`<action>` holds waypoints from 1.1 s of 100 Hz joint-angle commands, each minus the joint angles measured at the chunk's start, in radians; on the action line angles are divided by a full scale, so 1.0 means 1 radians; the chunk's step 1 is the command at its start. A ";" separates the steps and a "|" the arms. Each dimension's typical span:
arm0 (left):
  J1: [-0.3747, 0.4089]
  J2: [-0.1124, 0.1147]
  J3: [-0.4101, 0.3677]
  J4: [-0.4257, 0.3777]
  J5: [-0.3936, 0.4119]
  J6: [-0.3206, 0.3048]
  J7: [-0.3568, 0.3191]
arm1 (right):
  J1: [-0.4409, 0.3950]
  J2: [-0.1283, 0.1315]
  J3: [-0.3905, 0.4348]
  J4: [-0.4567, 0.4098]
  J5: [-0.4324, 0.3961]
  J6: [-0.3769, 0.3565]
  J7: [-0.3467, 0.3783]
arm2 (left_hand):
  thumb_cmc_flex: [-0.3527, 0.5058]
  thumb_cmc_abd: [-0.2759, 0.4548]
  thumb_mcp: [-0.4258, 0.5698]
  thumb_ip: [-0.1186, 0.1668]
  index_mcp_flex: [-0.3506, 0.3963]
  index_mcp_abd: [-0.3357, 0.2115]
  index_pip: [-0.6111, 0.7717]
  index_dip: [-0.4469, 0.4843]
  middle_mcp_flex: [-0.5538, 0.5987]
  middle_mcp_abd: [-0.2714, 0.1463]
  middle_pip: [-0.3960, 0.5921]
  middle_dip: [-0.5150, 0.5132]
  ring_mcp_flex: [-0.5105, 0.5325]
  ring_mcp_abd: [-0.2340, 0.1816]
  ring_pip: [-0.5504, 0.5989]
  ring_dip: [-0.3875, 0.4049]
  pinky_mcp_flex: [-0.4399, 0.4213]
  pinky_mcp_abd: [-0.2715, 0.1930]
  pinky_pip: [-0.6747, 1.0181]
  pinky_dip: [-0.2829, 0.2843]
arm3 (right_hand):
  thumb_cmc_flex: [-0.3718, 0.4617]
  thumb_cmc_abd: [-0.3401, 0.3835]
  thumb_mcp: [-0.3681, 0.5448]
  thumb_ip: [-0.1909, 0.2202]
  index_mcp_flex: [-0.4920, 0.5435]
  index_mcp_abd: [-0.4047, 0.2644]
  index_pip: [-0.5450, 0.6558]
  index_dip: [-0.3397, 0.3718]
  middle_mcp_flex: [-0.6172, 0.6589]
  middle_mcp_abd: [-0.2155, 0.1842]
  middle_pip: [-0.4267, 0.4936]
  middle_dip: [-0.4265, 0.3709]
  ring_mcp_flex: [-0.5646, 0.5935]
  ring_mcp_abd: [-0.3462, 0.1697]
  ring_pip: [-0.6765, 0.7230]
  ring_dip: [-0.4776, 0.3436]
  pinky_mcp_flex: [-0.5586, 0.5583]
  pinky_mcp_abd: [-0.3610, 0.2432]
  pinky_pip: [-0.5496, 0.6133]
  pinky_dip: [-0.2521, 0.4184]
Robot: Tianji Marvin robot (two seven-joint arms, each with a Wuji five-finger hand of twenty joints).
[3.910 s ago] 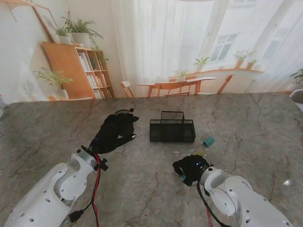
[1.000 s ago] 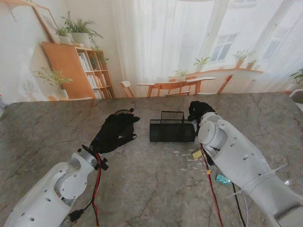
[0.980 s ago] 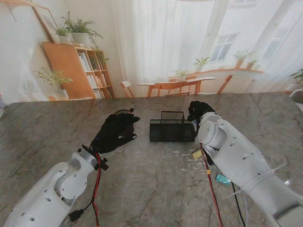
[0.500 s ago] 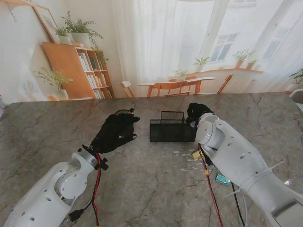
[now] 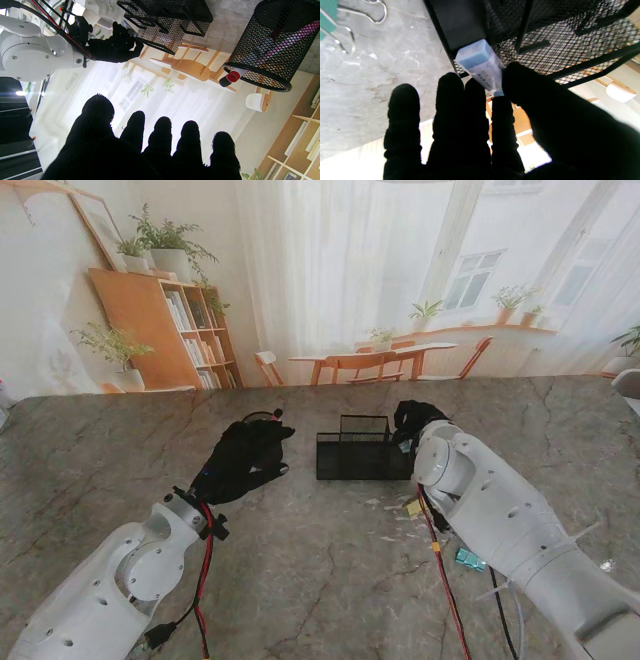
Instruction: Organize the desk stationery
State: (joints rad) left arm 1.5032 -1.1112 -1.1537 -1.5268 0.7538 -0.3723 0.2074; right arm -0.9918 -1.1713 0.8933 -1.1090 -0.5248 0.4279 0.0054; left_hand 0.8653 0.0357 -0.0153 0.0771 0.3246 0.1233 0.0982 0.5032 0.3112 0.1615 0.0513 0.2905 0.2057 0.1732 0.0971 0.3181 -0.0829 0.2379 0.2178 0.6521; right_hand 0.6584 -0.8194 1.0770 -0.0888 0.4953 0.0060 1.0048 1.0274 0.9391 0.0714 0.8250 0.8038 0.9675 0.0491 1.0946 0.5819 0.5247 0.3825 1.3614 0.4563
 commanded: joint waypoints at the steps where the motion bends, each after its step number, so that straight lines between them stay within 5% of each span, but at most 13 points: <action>1: 0.004 -0.003 0.002 0.000 -0.002 -0.002 0.005 | -0.003 0.006 0.002 -0.008 -0.006 0.005 0.021 | 0.034 0.071 -0.027 -0.121 0.012 -0.002 0.004 0.015 0.009 0.005 0.000 0.004 0.011 -0.014 0.006 0.008 -0.011 -0.029 0.002 -0.009 | 0.013 0.017 -0.006 -0.012 -0.004 -0.025 -0.033 -0.016 0.007 -0.025 -0.008 -0.004 -0.012 -0.006 -0.004 0.018 -0.010 0.036 0.030 0.029; 16: 0.003 -0.003 0.002 0.001 -0.004 -0.002 0.005 | -0.010 0.013 0.002 -0.023 -0.014 0.013 0.040 | 0.035 0.071 -0.027 -0.121 0.012 -0.001 0.005 0.016 0.010 0.005 0.000 0.005 0.013 -0.013 0.007 0.008 -0.011 -0.028 0.002 -0.009 | -0.017 0.057 -0.030 0.011 0.035 -0.011 -0.245 -0.089 -0.005 0.006 -0.060 -0.017 -0.024 0.010 -0.017 0.025 -0.026 0.047 0.019 0.034; 32: 0.003 -0.003 0.002 0.002 -0.004 -0.005 0.006 | -0.018 0.019 0.006 -0.037 -0.019 0.014 0.058 | 0.034 0.070 -0.028 -0.121 0.013 -0.004 0.005 0.016 0.012 0.004 0.001 0.005 0.012 -0.015 0.007 0.008 -0.011 -0.027 0.002 -0.009 | -0.082 0.180 -0.099 0.088 0.085 0.030 -0.502 -0.174 -0.019 0.071 -0.179 -0.117 -0.044 0.040 -0.048 0.021 -0.054 0.065 0.001 0.042; 60: 0.003 -0.004 0.002 0.003 -0.005 -0.009 0.009 | -0.064 0.047 0.069 -0.114 -0.060 -0.041 0.106 | 0.035 0.071 -0.027 -0.121 0.013 -0.003 0.005 0.016 0.010 0.003 0.000 0.005 0.012 -0.013 0.007 0.008 -0.011 -0.027 0.002 -0.010 | -0.147 0.239 -0.202 0.099 0.030 0.043 -0.678 -0.245 -0.207 0.154 -0.389 -0.185 -0.136 0.118 -0.103 0.023 -0.172 0.101 -0.051 0.067; 66: 0.003 -0.004 0.002 0.003 -0.005 -0.009 0.010 | -0.079 0.055 0.091 -0.142 -0.073 -0.059 0.125 | 0.035 0.072 -0.027 -0.120 0.012 -0.003 0.005 0.016 0.011 0.004 0.001 0.005 0.012 -0.015 0.006 0.008 -0.012 -0.028 0.002 -0.010 | -0.158 0.254 -0.231 0.102 0.002 0.053 -0.715 -0.271 -0.249 0.170 -0.468 -0.209 -0.176 0.155 -0.172 0.010 -0.214 0.110 -0.083 0.076; 83: 0.005 -0.005 0.000 0.003 -0.002 -0.012 0.018 | -0.136 0.082 0.162 -0.230 -0.104 -0.120 0.203 | 0.034 0.072 -0.027 -0.121 0.011 -0.003 0.005 0.016 0.011 0.003 0.001 0.005 0.011 -0.014 0.006 0.008 -0.012 -0.028 0.001 -0.011 | -0.182 0.310 -0.331 0.092 -0.084 0.062 -0.800 -0.349 -0.380 0.172 -0.696 -0.346 -0.378 0.309 -0.668 -0.151 -0.377 0.120 -0.243 0.045; 110: 0.010 -0.006 -0.004 0.000 0.000 -0.018 0.028 | -0.267 0.116 0.288 -0.372 -0.206 -0.231 0.285 | 0.035 0.072 -0.027 -0.120 0.012 -0.001 0.005 0.016 0.011 0.004 0.000 0.006 0.011 -0.014 0.006 0.008 -0.012 -0.027 -0.001 -0.011 | -0.208 0.361 -0.441 0.066 -0.115 0.089 -0.817 -0.375 -0.453 0.166 -0.730 -0.393 -0.503 0.299 -0.893 -0.197 -0.468 0.086 -0.350 0.017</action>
State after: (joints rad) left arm 1.5073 -1.1127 -1.1573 -1.5256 0.7547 -0.3841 0.2296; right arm -1.2139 -1.0748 1.1556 -1.4490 -0.7049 0.2270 0.2700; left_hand 0.8653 0.0357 -0.0153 0.0772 0.3246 0.1233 0.0982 0.5032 0.3113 0.1615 0.0513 0.2906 0.2057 0.1731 0.0971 0.3181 -0.0829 0.2376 0.2181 0.6521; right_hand 0.4786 -0.4835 0.6662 -0.0195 0.4094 0.0787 0.2043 0.6708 0.5127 0.2404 0.1190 0.4301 0.4870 0.3460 0.2233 0.3970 0.0776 0.4693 1.0284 0.4916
